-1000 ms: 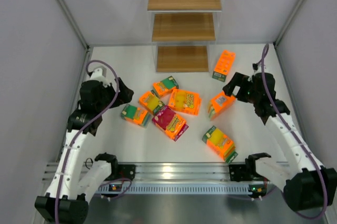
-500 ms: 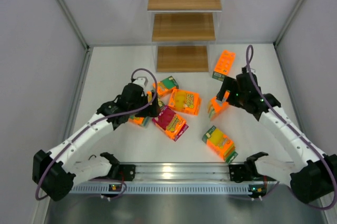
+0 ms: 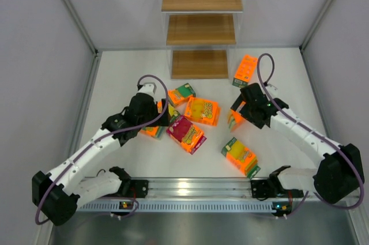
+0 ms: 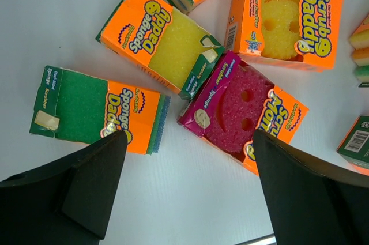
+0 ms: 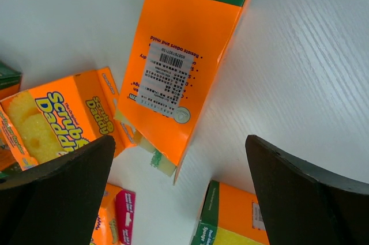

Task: Place and organize the cleaning sponges onto the shelf

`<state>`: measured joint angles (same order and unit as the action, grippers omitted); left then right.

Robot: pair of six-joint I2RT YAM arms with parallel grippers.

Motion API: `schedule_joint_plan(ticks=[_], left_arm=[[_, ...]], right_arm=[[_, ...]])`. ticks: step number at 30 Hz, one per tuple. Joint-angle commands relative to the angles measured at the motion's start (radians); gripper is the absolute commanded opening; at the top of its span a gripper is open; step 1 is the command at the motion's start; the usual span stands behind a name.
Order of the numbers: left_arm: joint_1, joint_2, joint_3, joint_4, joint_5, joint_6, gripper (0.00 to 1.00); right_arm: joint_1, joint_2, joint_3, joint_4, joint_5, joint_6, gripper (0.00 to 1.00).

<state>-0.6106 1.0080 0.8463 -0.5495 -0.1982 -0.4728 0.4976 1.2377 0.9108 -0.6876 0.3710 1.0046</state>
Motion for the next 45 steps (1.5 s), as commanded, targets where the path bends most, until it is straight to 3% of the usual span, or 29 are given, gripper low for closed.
schedule_joint_plan(ticks=[1, 9, 24, 26, 27, 28, 31, 35, 39, 41, 45], left_arm=[[-0.005, -0.026, -0.026, 0.043, -0.023, -0.006, 0.96], [-0.005, -0.065, -0.049, 0.043, -0.040, -0.010, 0.96], [-0.003, -0.065, -0.052, 0.043, -0.046, -0.001, 0.96], [-0.005, -0.063, -0.053, 0.043, -0.044, 0.000, 0.96], [-0.005, -0.063, -0.052, 0.043, -0.041, 0.003, 0.97], [-0.003, -0.062, -0.052, 0.042, -0.040, 0.010, 0.97], [-0.003, -0.065, -0.044, 0.043, -0.032, 0.016, 0.97], [-0.005, -0.045, 0.005, 0.051, 0.035, 0.031, 0.98], [-0.005, -0.013, 0.100, 0.121, 0.149, 0.040, 0.98], [-0.005, 0.015, 0.134, 0.164, 0.233, 0.034, 0.98], [-0.003, 0.069, 0.204, 0.339, 0.342, 0.011, 0.98]], right_arm=[[0.013, 0.009, 0.026, 0.025, 0.069, 0.118, 0.99], [0.012, 0.195, 0.138, -0.029, 0.131, 0.086, 0.99], [0.010, 0.362, 0.149, 0.112, 0.117, 0.098, 0.99], [0.010, 0.361, 0.139, 0.120, 0.127, 0.095, 0.83], [0.010, 0.355, 0.134, 0.122, 0.132, 0.092, 0.76], [0.010, 0.329, 0.122, 0.123, 0.137, 0.086, 0.62], [0.012, 0.272, 0.094, 0.152, 0.134, 0.036, 0.54], [0.022, 0.121, 0.037, 0.230, 0.093, -0.046, 0.50], [0.032, -0.062, -0.107, 0.514, -0.062, -0.156, 0.52], [0.033, -0.153, -0.186, 0.736, -0.165, -0.184, 0.54], [0.033, -0.210, -0.166, 0.905, -0.273, -0.257, 0.54]])
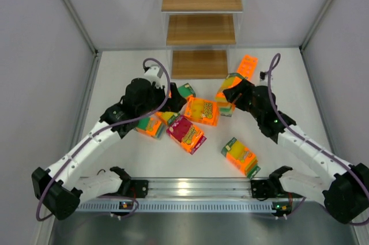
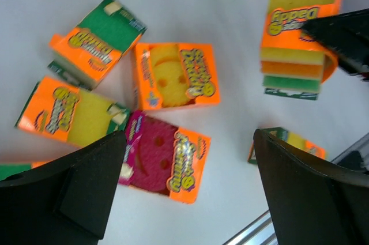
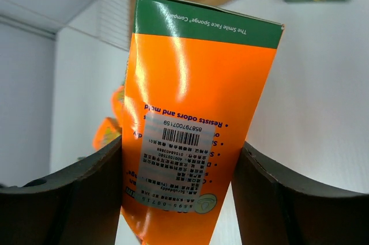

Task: Place and organize the cleaning sponges onto the shelf

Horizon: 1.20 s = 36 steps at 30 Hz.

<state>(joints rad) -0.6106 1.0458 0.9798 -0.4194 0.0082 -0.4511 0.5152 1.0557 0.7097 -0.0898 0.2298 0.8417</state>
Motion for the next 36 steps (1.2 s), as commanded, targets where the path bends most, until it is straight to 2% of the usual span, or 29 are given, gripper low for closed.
schedule_joint_plan(ticks=[1, 4, 6, 9, 11, 12, 13, 17, 25, 27, 31, 36], left_arm=[[-0.005, 0.043, 0.086, 0.241, 0.151, -0.020, 0.98], [-0.005, 0.080, 0.152, 0.278, 0.130, -0.018, 0.98], [-0.005, 0.079, 0.178, 0.275, 0.005, -0.017, 0.98], [-0.005, 0.024, 0.143, 0.278, -0.138, 0.006, 0.98], [-0.003, -0.039, 0.105, 0.249, -0.238, 0.019, 0.98], [-0.005, -0.064, 0.056, 0.240, -0.293, 0.008, 0.98], [-0.002, -0.117, 0.030, 0.235, -0.374, -0.010, 0.98], [0.008, -0.208, -0.055, 0.238, -0.419, -0.031, 0.98], [0.011, -0.202, -0.081, 0.237, -0.361, -0.018, 0.98], [0.012, -0.196, -0.090, 0.237, -0.356, -0.012, 0.98], [0.012, -0.185, -0.098, 0.229, -0.335, 0.006, 0.98], [0.014, -0.194, -0.107, 0.229, -0.301, 0.019, 0.98]], right_arm=[[0.016, -0.026, 0.057, 0.323, -0.153, -0.110, 0.54], [0.016, 0.013, 0.173, 0.386, -0.224, -0.176, 0.54], [0.017, 0.049, 0.246, 0.420, -0.311, -0.229, 0.54], [0.010, 0.163, 0.457, 0.376, -0.432, -0.289, 0.55], [-0.007, 0.301, 0.702, 0.291, -0.563, -0.294, 0.55], [-0.032, 0.355, 0.791, 0.235, -0.622, -0.274, 0.54], [-0.047, 0.453, 0.950, 0.225, -0.724, -0.251, 0.51], [-0.102, 0.668, 1.235, 0.306, -0.846, -0.078, 0.50], [-0.110, 1.059, 1.721, 0.475, -0.825, 0.037, 0.52], [-0.107, 1.102, 1.795, 0.502, -0.788, 0.042, 0.52], [-0.092, 1.122, 1.775, 0.526, -0.655, -0.041, 0.54], [-0.081, 1.164, 1.801, 0.590, -0.646, -0.050, 0.50]])
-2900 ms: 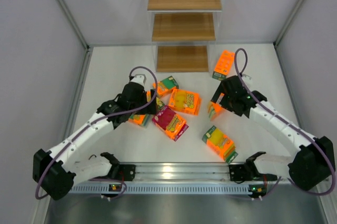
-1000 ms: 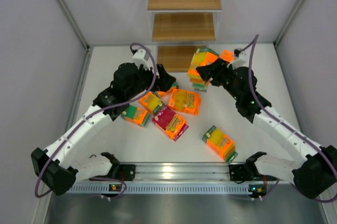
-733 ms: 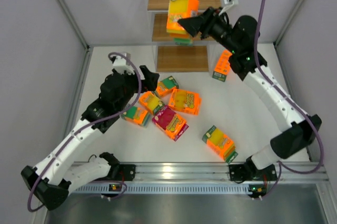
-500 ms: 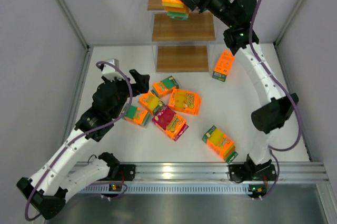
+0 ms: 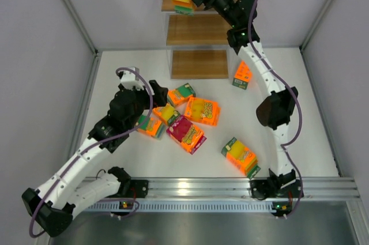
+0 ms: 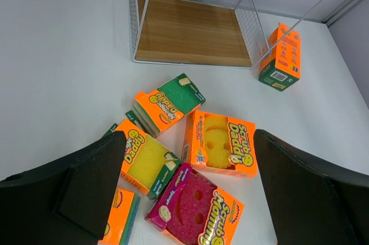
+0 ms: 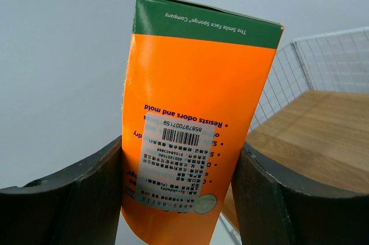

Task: Place and organize the cleaning sponges onto the shelf

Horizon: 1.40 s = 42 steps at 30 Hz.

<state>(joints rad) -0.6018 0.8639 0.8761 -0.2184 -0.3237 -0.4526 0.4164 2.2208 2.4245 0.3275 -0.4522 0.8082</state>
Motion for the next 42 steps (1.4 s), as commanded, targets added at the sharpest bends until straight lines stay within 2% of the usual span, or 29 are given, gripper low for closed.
schedule_joint_plan(ticks=[1, 13, 16, 22, 24, 27, 29, 32, 36, 42], left_arm=[[0.007, -0.014, -0.003, 0.028, 0.055, 0.019, 0.98], [0.011, 0.018, 0.020, 0.028, 0.100, 0.057, 0.98], [0.011, 0.026, 0.018, 0.028, 0.084, 0.071, 0.98], [0.016, 0.041, 0.023, 0.028, 0.068, 0.084, 0.98], [0.019, 0.053, 0.038, 0.028, 0.069, 0.092, 0.98], [0.019, 0.083, 0.052, 0.030, 0.078, 0.101, 0.98], [0.020, 0.092, 0.058, 0.028, 0.078, 0.101, 0.98], [0.022, 0.107, 0.063, 0.030, 0.084, 0.100, 0.98], [0.022, 0.113, 0.073, 0.028, 0.092, 0.095, 0.98], [0.022, 0.119, 0.083, 0.031, 0.106, 0.086, 0.98]], right_arm=[[0.016, 0.011, 0.088, 0.183, 0.038, -0.011, 0.50], [0.068, 0.088, 0.134, 0.148, 0.161, -0.220, 0.53], [0.070, 0.108, 0.137, 0.137, 0.162, -0.237, 0.46], [0.068, 0.123, 0.137, 0.123, 0.173, -0.274, 0.48], [0.068, 0.122, 0.139, 0.116, 0.175, -0.285, 0.52], [0.067, 0.105, 0.139, 0.093, 0.188, -0.302, 0.87], [0.062, 0.099, 0.139, 0.078, 0.201, -0.303, 0.93], [0.050, 0.089, 0.134, 0.065, 0.188, -0.288, 0.99], [0.039, 0.079, 0.131, -0.014, 0.204, -0.293, 0.99], [0.041, -0.004, 0.104, -0.171, 0.325, -0.279, 0.99]])
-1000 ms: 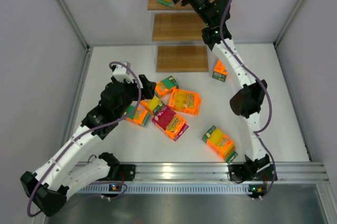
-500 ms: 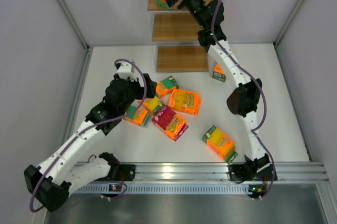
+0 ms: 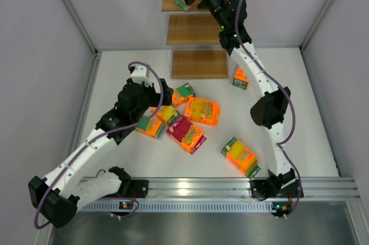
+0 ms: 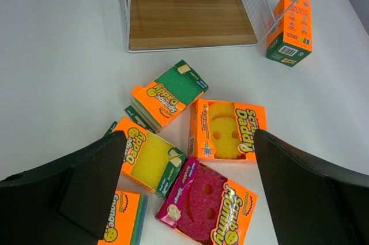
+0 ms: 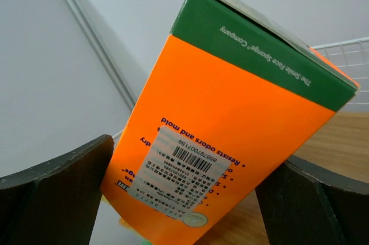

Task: Place and organize the cleaning sponges onto the shelf

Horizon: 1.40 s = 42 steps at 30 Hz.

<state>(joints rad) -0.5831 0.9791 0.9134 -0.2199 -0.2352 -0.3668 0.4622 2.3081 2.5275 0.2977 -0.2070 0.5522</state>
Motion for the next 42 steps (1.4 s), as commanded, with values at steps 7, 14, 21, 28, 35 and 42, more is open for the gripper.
schedule_joint_plan(ticks=[7, 14, 21, 28, 35, 42], left_arm=[[0.005, 0.047, 0.079, 0.103, 0.037, 0.012, 0.98], [0.020, 0.220, 0.321, 0.387, 0.188, 0.188, 0.96], [0.203, 0.388, 0.496, 0.570, 0.442, 0.134, 0.94], [0.204, 0.533, 0.679, 0.691, 0.641, 0.230, 0.98], [0.201, 0.713, 0.798, 0.706, 0.660, 0.322, 0.98], [0.201, 0.793, 0.874, 0.743, 0.616, 0.405, 0.98]], right_arm=[[-0.002, -0.142, -0.003, -0.225, 0.187, -0.072, 0.95], [-0.010, -0.090, 0.001, -0.281, 0.112, -0.077, 0.85], [-0.036, -0.073, -0.001, -0.272, -0.049, -0.012, 0.85], [-0.069, -0.095, -0.050, -0.203, -0.134, 0.064, 0.86], [-0.100, -0.070, -0.047, -0.097, -0.210, 0.181, 0.82], [-0.122, -0.104, -0.049, -0.026, -0.285, 0.270, 0.77]])
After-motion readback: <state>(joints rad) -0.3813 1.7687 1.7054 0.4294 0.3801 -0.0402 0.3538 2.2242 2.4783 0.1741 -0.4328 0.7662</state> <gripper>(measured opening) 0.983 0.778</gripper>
